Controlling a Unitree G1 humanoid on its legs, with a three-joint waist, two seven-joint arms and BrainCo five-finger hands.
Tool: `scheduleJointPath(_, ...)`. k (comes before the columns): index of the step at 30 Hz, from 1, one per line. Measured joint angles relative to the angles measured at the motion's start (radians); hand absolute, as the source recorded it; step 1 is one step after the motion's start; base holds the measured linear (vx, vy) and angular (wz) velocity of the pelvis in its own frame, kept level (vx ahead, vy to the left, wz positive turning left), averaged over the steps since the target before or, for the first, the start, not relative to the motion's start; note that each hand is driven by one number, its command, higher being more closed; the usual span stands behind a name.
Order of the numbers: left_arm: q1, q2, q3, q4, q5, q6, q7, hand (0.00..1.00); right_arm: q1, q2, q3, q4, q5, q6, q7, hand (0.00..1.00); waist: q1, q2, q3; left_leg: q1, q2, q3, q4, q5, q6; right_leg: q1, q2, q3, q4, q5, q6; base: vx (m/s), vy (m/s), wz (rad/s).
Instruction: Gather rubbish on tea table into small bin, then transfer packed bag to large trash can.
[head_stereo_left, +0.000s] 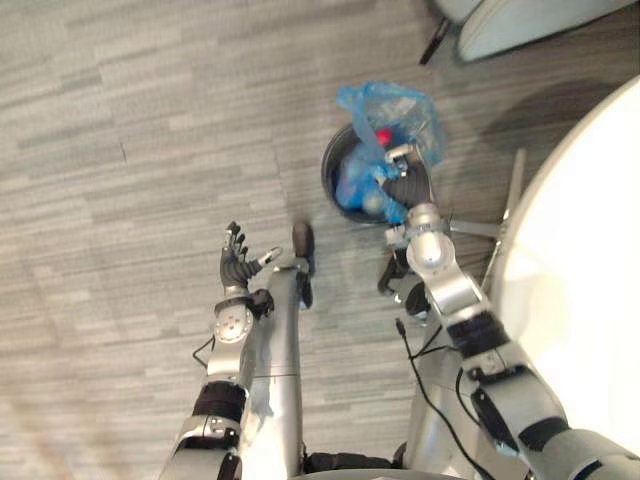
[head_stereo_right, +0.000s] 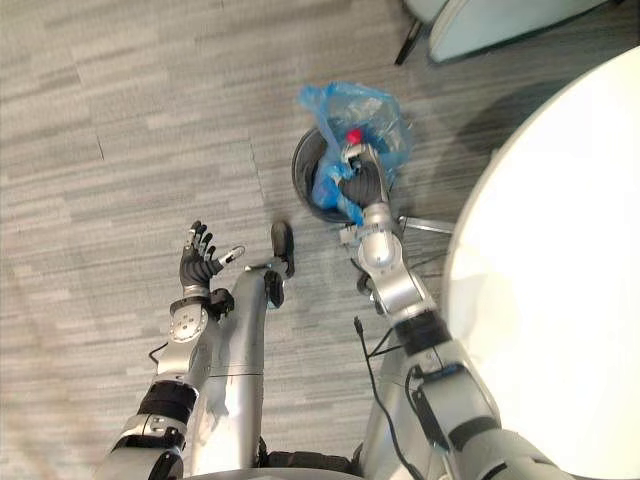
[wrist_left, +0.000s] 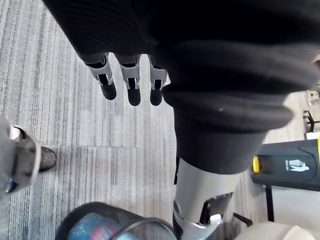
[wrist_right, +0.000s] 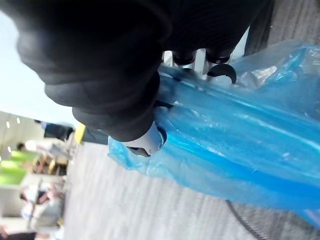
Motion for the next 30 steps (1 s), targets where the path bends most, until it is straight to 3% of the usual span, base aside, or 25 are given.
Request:
scheduleJointPath(5,0.109,0.005,-0.056,0.001,0.003,0.010,-0.020,0.00,0.124,0.055,0.011,-0.106,0.110,-0.053,0.058,1.00,0.001,-0.033,-0.046,0.271,-0.010,0.032,-0.168,0.049,0.005,0.255,0.034,-0.001,-0.177,0.051,0.001,0.19,-0.052,-0.10)
scheduleJointPath(6,0.139,0.013,-0.077,0.007,0.006,0.010,-0.022,0.00,0.145,0.046,0.035,-0.105,0.114,-0.063,0.070,1.00,0.002,-0.034,-0.082,0.326,-0.012,0.043,-0.219,0.057,0.005,0.304,0.050,0.008,-0.241,0.074,0.012,0.18,0.016,-0.24)
scheduleJointPath(9,0.180,0.042,-0.107,0.011,0.019,0.009,-0.034,0.00,0.165,0.046,0.064,-0.104,0.116,-0.064,0.114,1.00,0.002,-0.040,-0.126,0.425,-0.013,0.083,-0.333,0.090,0.006,0.379,0.082,0.040,-0.361,0.133,0.021,0.15,0.040,-0.42)
scheduleJointPath(12,0.193,0.067,-0.130,0.009,0.038,0.009,-0.046,0.00,0.165,0.044,0.072,-0.103,0.118,-0.068,0.146,1.00,-0.003,-0.044,-0.137,0.495,-0.031,0.113,-0.387,0.104,0.009,0.415,0.085,0.075,-0.395,0.156,0.026,0.09,0.082,-0.39)
scheduleJointPath(13,0.192,0.073,-0.133,0.002,0.042,0.008,-0.059,0.00,0.165,0.043,0.076,-0.102,0.123,-0.069,0.163,1.00,-0.007,-0.047,-0.139,0.510,-0.041,0.106,-0.378,0.109,0.015,0.418,0.076,0.092,-0.375,0.165,0.034,0.00,0.086,-0.20)
scheduleJointPath(14,0.193,0.072,-0.133,0.000,0.052,0.008,-0.067,0.00,0.165,0.031,0.091,-0.099,0.127,-0.069,0.174,1.00,-0.010,-0.042,-0.154,0.518,-0.042,0.098,-0.385,0.118,0.029,0.426,0.089,0.122,-0.389,0.191,0.083,-0.01,0.057,-0.18)
scheduleJointPath(15,0.193,0.071,-0.130,-0.005,0.061,0.007,-0.068,0.00,0.161,0.023,0.098,-0.099,0.128,-0.070,0.179,1.00,-0.011,-0.039,-0.159,0.521,-0.029,0.089,-0.393,0.123,0.038,0.431,0.096,0.144,-0.341,0.154,0.100,-0.04,-0.026,0.37)
scheduleJointPath(16,0.189,0.084,-0.132,-0.030,0.070,0.007,-0.072,0.00,0.164,0.017,0.102,-0.098,0.136,-0.075,0.191,1.00,-0.036,-0.045,-0.159,0.540,-0.045,0.045,-0.389,0.124,0.039,0.441,0.085,0.192,-0.116,0.029,0.081,-0.05,-0.071,1.01)
scheduleJointPath(17,0.197,0.091,-0.132,-0.071,0.075,0.006,-0.078,0.00,0.165,0.016,0.106,-0.094,0.145,-0.077,0.196,1.00,-0.042,-0.063,-0.168,0.551,-0.067,-0.001,-0.375,0.125,0.039,0.476,0.090,0.229,0.046,-0.043,0.125,-0.08,-0.134,1.24)
scheduleJointPath(18,0.202,0.096,-0.131,-0.090,0.079,0.006,-0.081,0.00,0.164,0.016,0.109,-0.094,0.145,-0.077,0.199,1.00,-0.032,-0.070,-0.172,0.553,-0.075,-0.012,-0.365,0.125,0.039,0.502,0.099,0.247,0.089,-0.066,0.141,-0.15,-0.171,0.97)
scheduleJointPath(19,0.216,0.101,-0.127,-0.138,0.082,0.005,-0.081,0.00,0.149,0.007,0.117,-0.094,0.145,-0.081,0.207,1.00,-0.001,-0.077,-0.177,0.556,-0.085,-0.028,-0.348,0.127,0.036,0.558,0.110,0.267,0.074,-0.102,0.131,-0.22,-0.182,0.52)
scheduleJointPath(21,0.246,0.097,-0.108,-0.219,0.087,0.003,-0.073,0.00,0.102,-0.011,0.152,-0.093,0.145,-0.082,0.215,1.00,0.018,-0.051,-0.193,0.540,-0.087,-0.057,-0.378,0.177,0.020,0.612,0.143,0.243,-0.066,-0.136,0.094,-0.27,-0.094,0.31)
scheduleJointPath(23,0.266,0.067,-0.118,-0.293,0.098,-0.019,-0.062,0.00,0.022,-0.057,0.157,-0.083,0.145,-0.086,0.213,1.00,0.038,0.009,-0.218,0.483,-0.047,-0.086,-0.451,0.263,-0.005,0.630,0.211,0.211,-0.236,-0.157,0.015,-0.33,-0.060,0.23)
scheduleJointPath(25,0.272,0.057,-0.137,-0.336,0.098,-0.017,-0.063,0.00,-0.029,-0.098,0.157,-0.021,0.145,-0.087,0.209,1.00,0.032,0.051,-0.218,0.487,-0.003,-0.096,-0.538,0.274,-0.031,0.618,0.254,0.165,-0.254,-0.110,-0.012,-0.35,-0.072,0.38)
scheduleJointPath(26,0.268,0.061,-0.150,-0.350,0.098,-0.017,-0.063,0.00,-0.032,-0.108,0.154,-0.009,0.144,-0.079,0.209,1.00,0.032,0.050,-0.219,0.492,0.001,-0.079,-0.558,0.234,-0.055,0.620,0.244,0.156,-0.267,-0.098,-0.021,-0.36,-0.044,0.70)
scheduleJointPath(27,0.248,0.062,-0.174,-0.380,0.102,-0.018,-0.065,0.00,-0.037,-0.129,0.144,0.011,0.144,-0.078,0.209,1.00,0.029,0.026,-0.215,0.465,-0.005,-0.021,-0.523,0.149,-0.058,0.609,0.206,0.117,-0.294,-0.076,-0.036,-0.39,-0.032,0.79)
scheduleJointPath(29,0.217,0.064,-0.196,-0.407,0.124,-0.029,-0.065,0.00,-0.045,-0.137,0.129,0.026,0.144,-0.074,0.208,1.00,0.022,0.009,-0.210,0.441,-0.027,0.042,-0.364,0.123,-0.002,0.604,0.148,0.087,-0.308,-0.051,-0.044,-0.35,0.017,0.81)
scheduleJointPath(30,0.187,0.065,-0.201,-0.411,0.141,-0.034,-0.063,0.00,-0.047,-0.136,0.137,0.023,0.144,-0.074,0.212,1.00,-0.003,0.020,-0.218,0.480,-0.019,0.069,-0.232,0.082,0.042,0.610,0.117,0.065,-0.333,-0.017,-0.034,-0.22,0.093,0.58)
